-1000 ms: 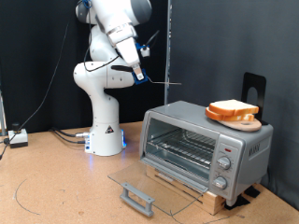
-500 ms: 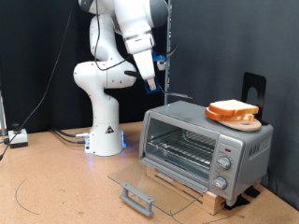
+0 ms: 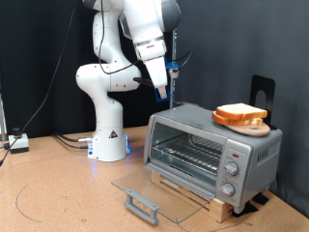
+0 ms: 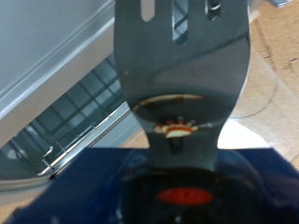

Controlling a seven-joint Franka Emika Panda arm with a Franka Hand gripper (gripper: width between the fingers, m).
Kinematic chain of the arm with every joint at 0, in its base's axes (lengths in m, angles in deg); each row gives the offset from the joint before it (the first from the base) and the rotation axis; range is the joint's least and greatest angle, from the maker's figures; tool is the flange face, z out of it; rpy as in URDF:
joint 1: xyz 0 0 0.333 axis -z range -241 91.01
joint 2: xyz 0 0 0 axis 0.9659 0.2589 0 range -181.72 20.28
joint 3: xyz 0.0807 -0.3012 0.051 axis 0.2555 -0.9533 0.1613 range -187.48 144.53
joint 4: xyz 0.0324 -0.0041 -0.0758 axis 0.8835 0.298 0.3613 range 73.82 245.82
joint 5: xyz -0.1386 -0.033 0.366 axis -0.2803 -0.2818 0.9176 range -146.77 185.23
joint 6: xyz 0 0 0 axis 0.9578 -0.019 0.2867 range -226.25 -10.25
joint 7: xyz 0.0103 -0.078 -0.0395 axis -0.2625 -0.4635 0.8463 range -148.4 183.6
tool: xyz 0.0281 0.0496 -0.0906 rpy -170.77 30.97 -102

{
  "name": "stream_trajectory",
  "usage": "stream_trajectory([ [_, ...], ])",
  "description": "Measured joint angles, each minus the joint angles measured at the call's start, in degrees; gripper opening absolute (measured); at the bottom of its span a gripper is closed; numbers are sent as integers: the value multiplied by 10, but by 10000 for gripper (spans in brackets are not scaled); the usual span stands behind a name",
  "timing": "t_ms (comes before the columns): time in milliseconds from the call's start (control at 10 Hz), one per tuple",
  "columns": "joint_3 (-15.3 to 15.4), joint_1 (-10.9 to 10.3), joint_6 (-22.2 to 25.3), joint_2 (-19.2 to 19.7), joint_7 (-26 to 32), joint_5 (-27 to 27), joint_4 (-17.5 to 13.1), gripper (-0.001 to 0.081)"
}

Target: Make a piece of toast with the oven

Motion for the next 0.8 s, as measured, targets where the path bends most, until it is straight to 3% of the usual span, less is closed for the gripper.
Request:
stream_trajectory([
  [200,10,0,16,23,1,-5,-15,416],
  [500,22,-2,-15,49,0,6,-27,416],
  [800,35,-2,-17,70,0,6,-39,416],
])
